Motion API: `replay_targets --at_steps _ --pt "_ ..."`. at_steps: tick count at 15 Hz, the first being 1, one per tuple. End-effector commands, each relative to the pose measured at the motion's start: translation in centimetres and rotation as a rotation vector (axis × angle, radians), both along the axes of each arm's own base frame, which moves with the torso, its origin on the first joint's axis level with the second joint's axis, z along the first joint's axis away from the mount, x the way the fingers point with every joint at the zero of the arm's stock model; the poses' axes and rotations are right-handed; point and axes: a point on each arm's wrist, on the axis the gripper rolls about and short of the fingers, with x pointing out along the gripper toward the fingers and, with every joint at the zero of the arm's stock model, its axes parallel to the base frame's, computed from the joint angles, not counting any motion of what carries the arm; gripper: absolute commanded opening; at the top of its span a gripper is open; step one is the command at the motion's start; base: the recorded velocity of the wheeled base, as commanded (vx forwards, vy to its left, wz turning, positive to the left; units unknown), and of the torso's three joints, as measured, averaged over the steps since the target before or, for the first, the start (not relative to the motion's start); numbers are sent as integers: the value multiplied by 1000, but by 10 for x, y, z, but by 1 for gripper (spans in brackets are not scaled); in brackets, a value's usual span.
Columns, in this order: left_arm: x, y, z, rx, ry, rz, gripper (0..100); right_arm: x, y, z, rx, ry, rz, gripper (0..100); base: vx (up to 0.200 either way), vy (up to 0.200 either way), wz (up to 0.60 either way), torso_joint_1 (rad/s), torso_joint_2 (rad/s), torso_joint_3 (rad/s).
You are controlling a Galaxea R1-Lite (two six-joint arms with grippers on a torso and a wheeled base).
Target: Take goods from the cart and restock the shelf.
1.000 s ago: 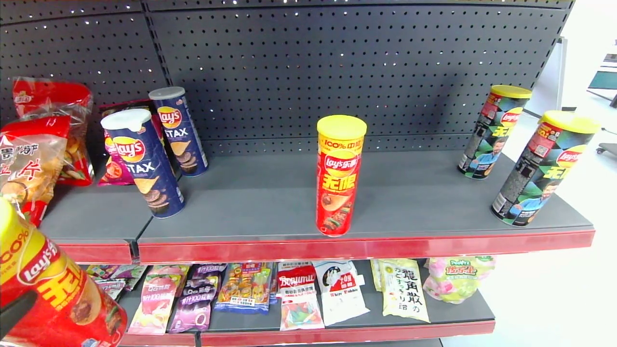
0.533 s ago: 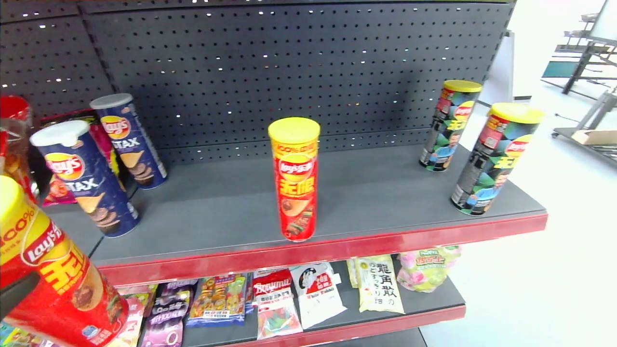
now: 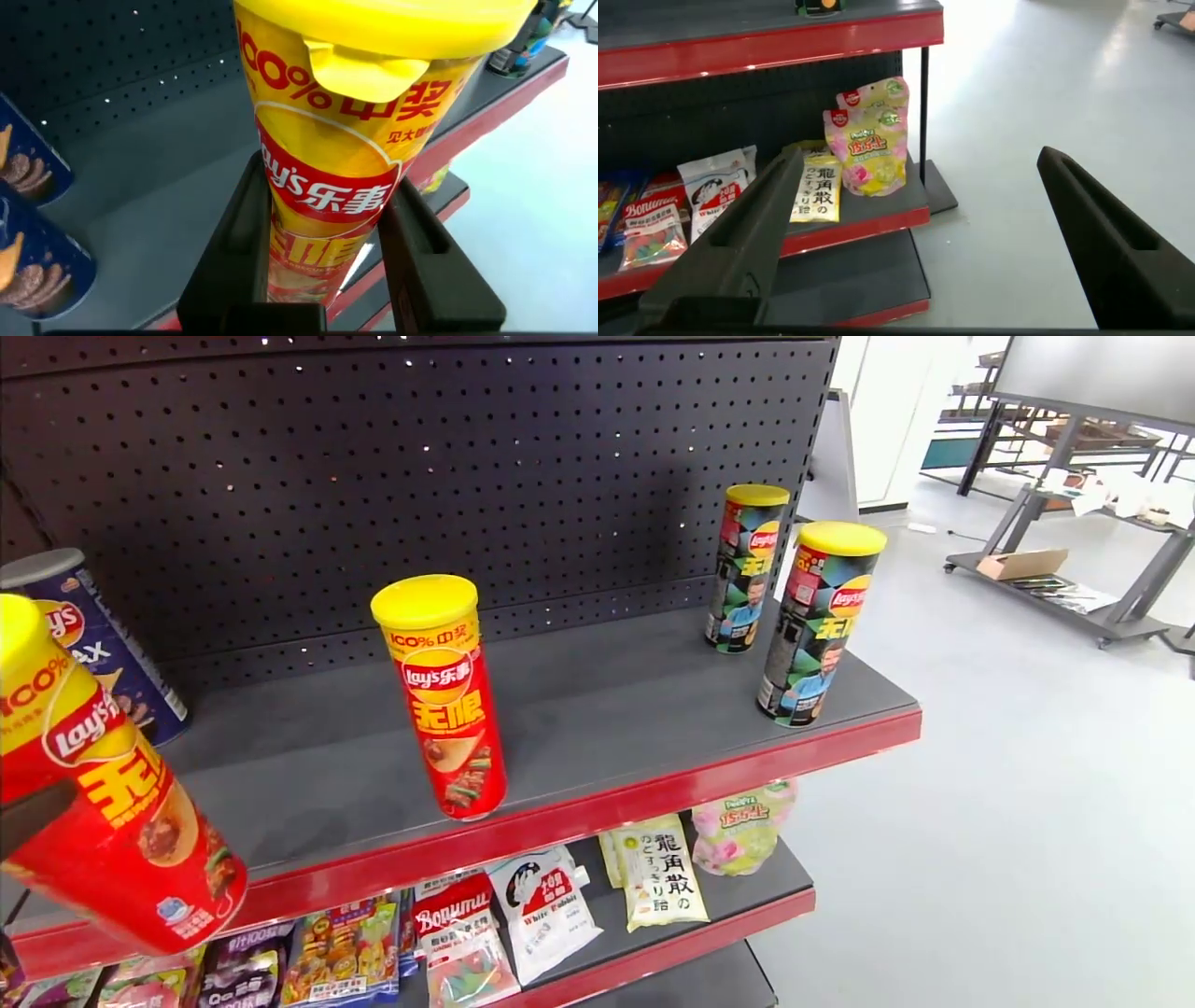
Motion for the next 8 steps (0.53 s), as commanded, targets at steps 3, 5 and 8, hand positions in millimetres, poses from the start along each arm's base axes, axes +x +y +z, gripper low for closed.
replay_targets --at_steps 3,5,8 --pt "33 7 14 -11 56 11 0 0 0 0 0 1 1 100 0 0 0 0 0 0" --pt "58 12 12 -12 81 9 0 0 0 0 0 1 1 100 0 0 0 0 0 0" --pt "117 20 2 7 61 -19 0 0 0 0 0 1 1 100 0 0 0 0 0 0"
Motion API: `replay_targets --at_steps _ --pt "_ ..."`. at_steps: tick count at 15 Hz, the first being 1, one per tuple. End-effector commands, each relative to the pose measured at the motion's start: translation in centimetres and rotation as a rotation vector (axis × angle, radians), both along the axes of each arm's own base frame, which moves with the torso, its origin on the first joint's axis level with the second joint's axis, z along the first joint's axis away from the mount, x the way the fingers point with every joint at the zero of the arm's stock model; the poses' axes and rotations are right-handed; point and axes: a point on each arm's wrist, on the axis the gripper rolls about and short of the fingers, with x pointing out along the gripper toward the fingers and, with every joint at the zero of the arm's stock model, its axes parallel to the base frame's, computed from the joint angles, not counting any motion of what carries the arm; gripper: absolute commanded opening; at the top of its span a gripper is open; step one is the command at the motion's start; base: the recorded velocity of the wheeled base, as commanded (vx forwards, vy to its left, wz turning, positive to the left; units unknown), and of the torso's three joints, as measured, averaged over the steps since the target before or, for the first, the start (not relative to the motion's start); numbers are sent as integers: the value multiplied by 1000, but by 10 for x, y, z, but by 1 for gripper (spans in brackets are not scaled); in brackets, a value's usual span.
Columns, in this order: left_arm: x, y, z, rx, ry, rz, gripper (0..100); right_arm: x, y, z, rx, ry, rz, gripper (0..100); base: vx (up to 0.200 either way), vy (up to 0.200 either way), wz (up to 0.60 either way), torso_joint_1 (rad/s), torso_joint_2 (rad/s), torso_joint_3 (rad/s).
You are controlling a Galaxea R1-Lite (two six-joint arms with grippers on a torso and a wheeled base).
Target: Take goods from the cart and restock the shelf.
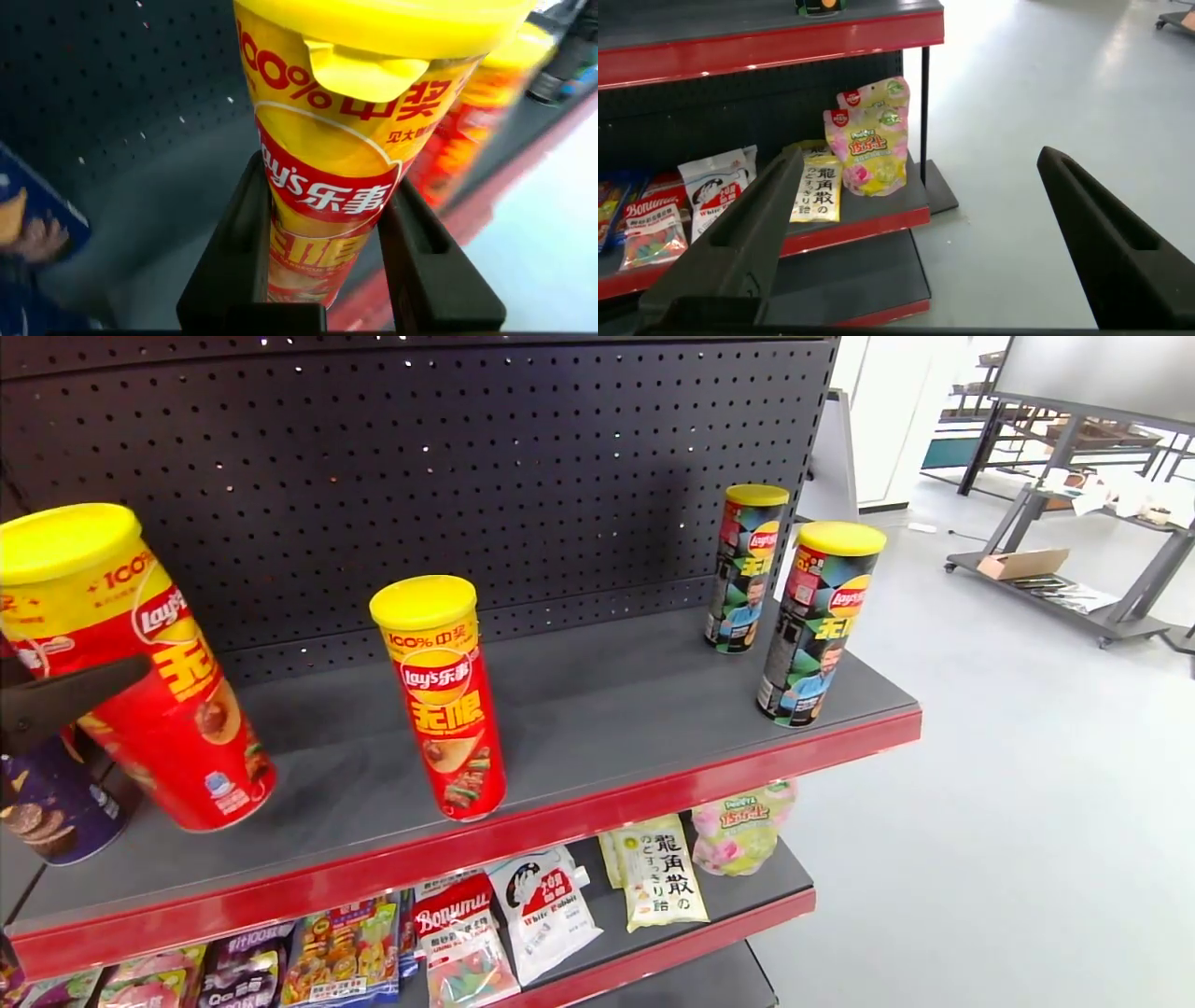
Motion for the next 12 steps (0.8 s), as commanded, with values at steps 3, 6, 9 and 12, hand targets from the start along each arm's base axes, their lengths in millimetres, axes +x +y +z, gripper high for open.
replay_targets --at_steps 3,6,9,12 --pt "76 -6 -24 0 56 -114 0 0 0 0 0 0 0 100 0 0 0 0 0 0" --pt "120 -7 -19 -20 65 -223 0 0 0 0 0 0 0 100 0 0 0 0 0 0" --pt "165 -13 -24 -25 45 -384 0 0 0 0 0 0 0 100 0 0 0 0 0 0" --pt "188 -28 -37 -27 57 -438 0 0 0 0 0 0 0 100 0 0 0 0 0 0"
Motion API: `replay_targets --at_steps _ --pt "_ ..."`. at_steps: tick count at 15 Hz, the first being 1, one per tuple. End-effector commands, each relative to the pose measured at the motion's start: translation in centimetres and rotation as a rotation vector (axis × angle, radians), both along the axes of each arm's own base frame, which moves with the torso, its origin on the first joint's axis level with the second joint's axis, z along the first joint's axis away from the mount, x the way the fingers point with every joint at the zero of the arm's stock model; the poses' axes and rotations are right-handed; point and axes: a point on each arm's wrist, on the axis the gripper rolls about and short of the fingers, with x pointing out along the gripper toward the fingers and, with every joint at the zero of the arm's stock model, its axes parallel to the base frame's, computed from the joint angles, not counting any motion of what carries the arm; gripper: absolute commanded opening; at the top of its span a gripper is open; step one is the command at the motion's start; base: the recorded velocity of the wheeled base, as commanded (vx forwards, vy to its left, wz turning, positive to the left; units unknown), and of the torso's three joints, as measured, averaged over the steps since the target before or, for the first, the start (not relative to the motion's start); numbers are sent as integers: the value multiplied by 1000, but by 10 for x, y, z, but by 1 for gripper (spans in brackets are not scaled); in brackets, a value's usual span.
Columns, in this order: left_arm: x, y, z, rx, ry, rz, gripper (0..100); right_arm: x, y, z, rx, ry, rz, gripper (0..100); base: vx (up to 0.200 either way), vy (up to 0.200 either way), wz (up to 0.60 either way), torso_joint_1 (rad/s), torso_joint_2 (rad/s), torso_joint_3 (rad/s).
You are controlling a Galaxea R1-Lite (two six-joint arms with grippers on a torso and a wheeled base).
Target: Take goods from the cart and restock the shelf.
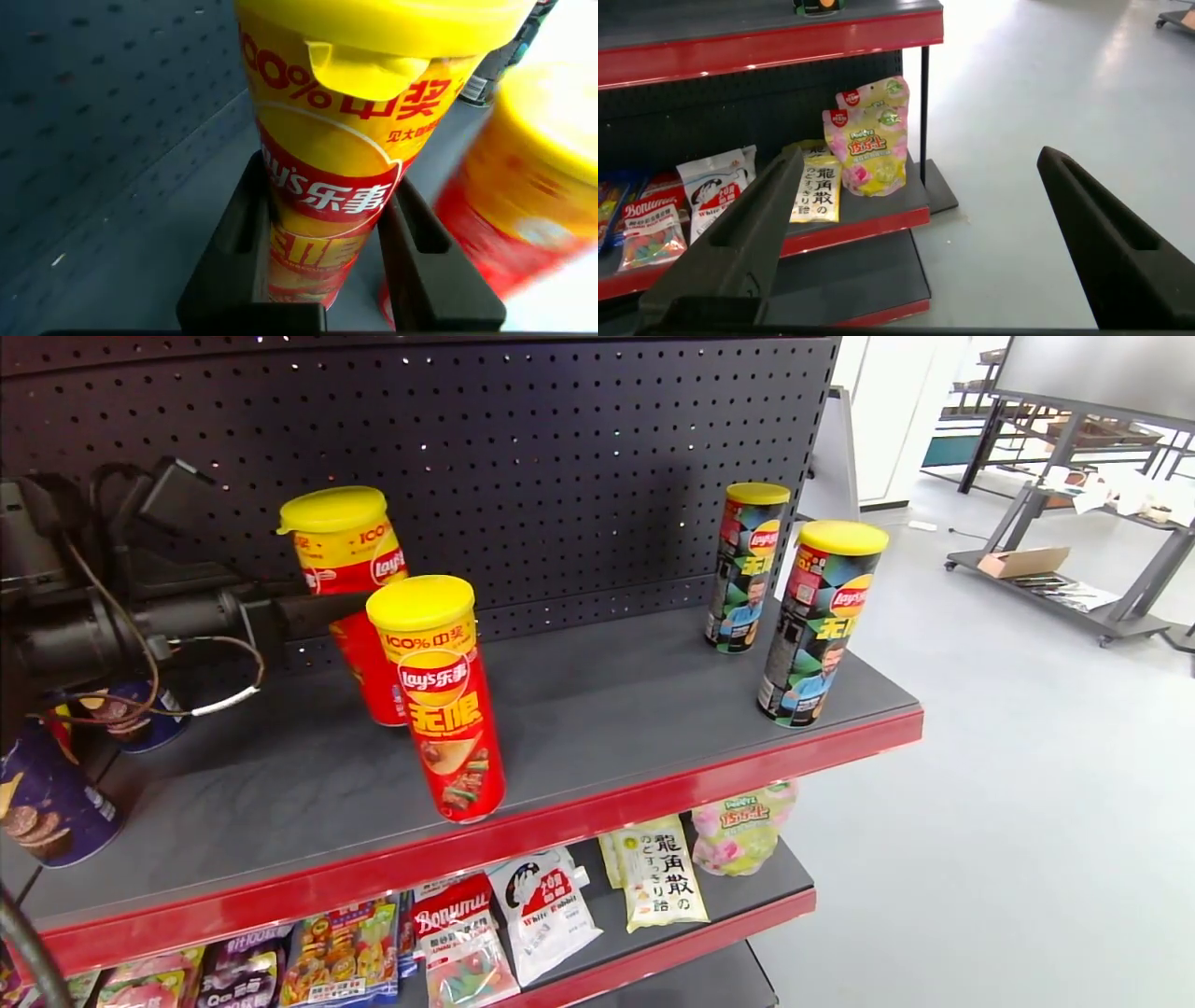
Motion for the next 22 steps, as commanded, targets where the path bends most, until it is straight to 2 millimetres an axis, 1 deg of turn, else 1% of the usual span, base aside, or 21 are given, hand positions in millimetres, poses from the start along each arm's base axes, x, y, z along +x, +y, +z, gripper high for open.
replay_targets --at_steps 1,2,3,5,8,12,15,22 --pt "31 -9 -23 -2 57 -34 0 0 0 0 0 1 1 100 0 0 0 0 0 0" --pt "37 -13 -24 -1 55 -44 0 0 0 0 0 1 1 100 0 0 0 0 0 0" --pt "48 -18 -26 -1 52 -58 0 0 0 0 0 1 1 100 0 0 0 0 0 0" --pt "62 -19 -30 -1 43 -61 0 0 0 0 0 1 1 100 0 0 0 0 0 0" --pt "75 -26 -34 0 15 -80 0 0 0 0 0 1 1 100 0 0 0 0 0 0" --pt "81 -30 -43 0 22 -87 0 0 0 0 0 1 1 100 0 0 0 0 0 0" --pt "84 -31 -44 0 17 -92 0 0 0 0 0 1 1 100 0 0 0 0 0 0" --pt "83 -32 -45 0 23 -94 0 0 0 0 0 1 1 100 0 0 0 0 0 0"
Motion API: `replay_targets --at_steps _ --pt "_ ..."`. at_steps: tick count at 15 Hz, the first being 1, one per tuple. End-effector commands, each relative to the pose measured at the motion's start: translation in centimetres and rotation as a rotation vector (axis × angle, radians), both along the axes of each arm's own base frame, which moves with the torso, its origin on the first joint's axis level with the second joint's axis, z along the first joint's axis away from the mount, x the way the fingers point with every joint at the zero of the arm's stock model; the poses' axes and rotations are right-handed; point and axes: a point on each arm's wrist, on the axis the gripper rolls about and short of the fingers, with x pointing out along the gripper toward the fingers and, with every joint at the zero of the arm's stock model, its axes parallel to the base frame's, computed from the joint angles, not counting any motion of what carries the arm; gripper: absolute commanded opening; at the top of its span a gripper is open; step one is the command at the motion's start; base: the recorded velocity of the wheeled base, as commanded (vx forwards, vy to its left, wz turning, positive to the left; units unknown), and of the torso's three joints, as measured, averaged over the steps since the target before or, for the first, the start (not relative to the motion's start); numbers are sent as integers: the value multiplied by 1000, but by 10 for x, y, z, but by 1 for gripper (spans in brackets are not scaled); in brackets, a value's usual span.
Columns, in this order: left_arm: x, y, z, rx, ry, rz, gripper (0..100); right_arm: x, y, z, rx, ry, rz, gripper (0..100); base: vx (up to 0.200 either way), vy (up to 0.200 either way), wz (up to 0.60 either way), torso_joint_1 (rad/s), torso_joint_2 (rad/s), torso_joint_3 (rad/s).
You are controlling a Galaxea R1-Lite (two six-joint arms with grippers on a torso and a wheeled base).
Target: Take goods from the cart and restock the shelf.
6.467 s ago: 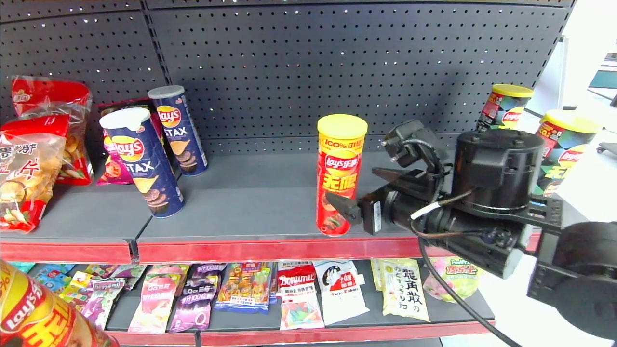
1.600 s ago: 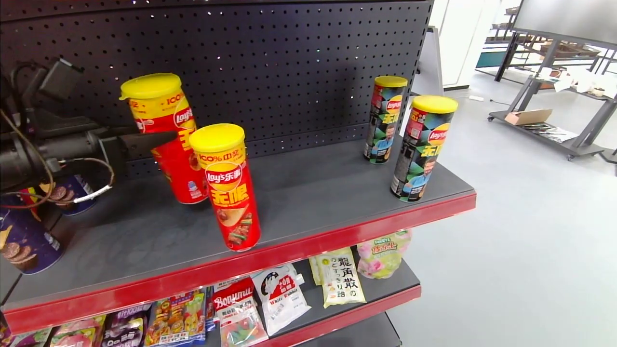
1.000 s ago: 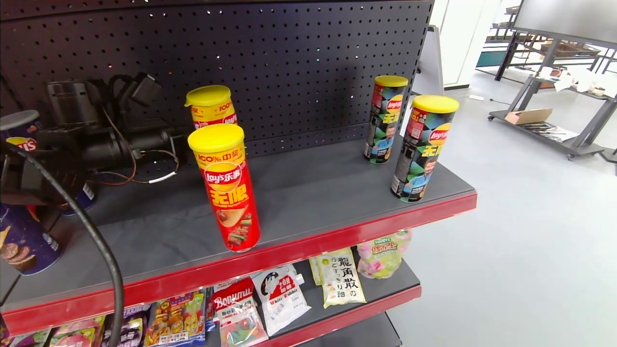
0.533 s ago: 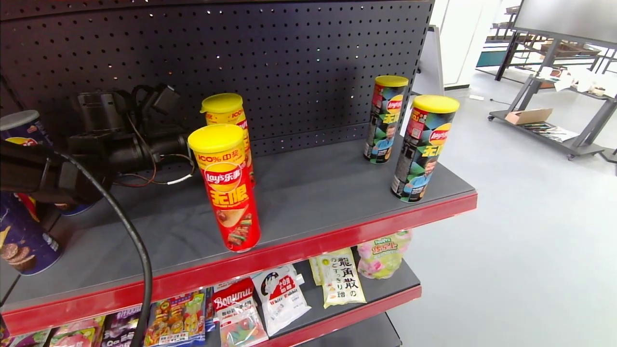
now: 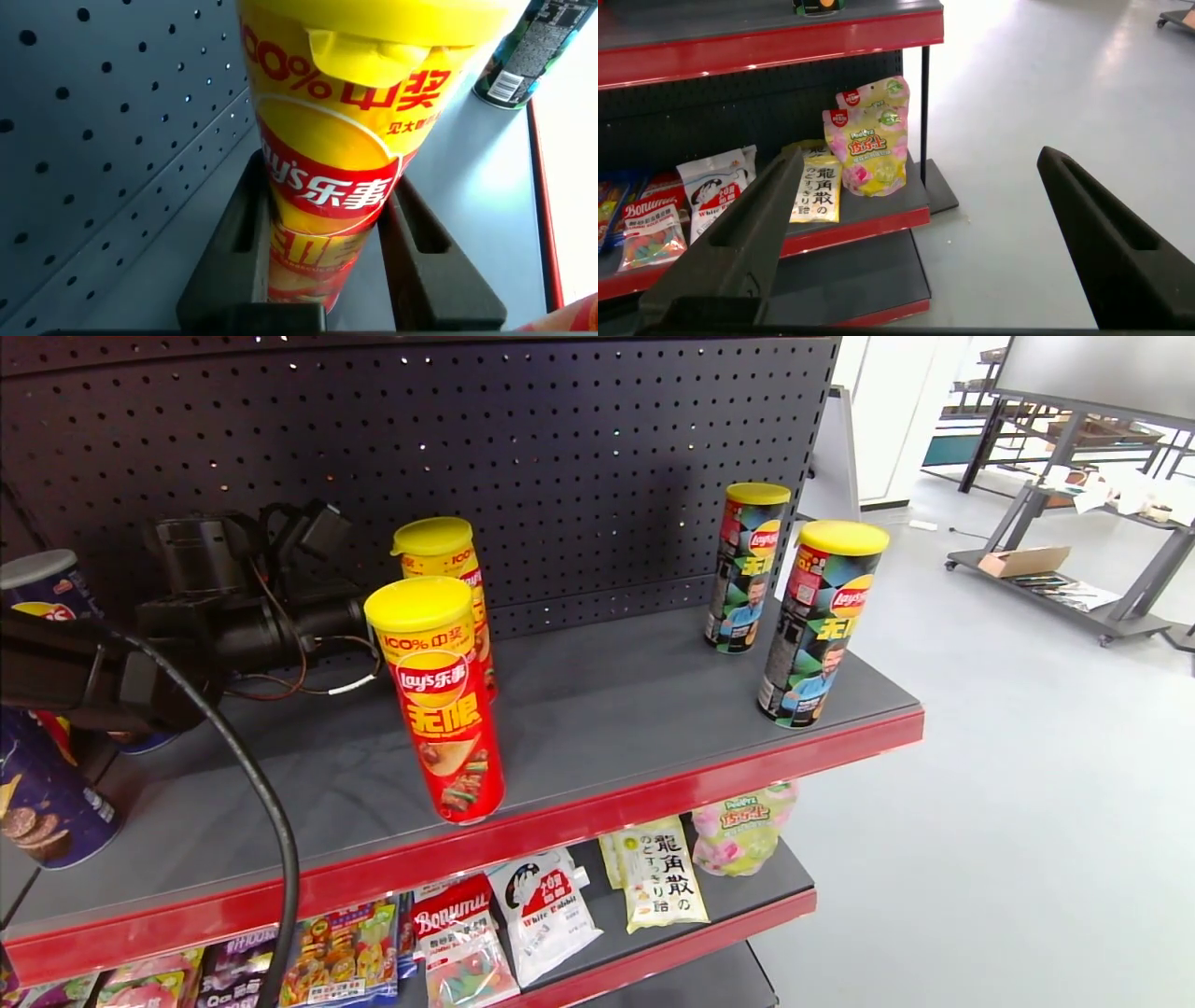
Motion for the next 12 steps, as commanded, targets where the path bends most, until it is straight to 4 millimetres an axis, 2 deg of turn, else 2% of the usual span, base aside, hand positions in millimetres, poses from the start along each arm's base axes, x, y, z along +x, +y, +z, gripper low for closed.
replay_targets --at_steps 1,6,8,10,12 --pt "-1 0 0 1 -2 0 100 0 0 0 0 0 0 100 0 0 0 0 0 0" --pt "-9 2 5 0 -10 6 100 0 0 0 0 0 0 100 0 0 0 0 0 0" --pt "-21 5 6 3 3 20 100 0 0 0 0 2 0 100 0 0 0 0 0 0" --pt "-43 19 3 11 34 88 100 0 0 0 0 0 0 100 0 0 0 0 0 0" --pt "-56 27 0 22 56 162 100 0 0 0 0 0 0 100 0 0 0 0 0 0"
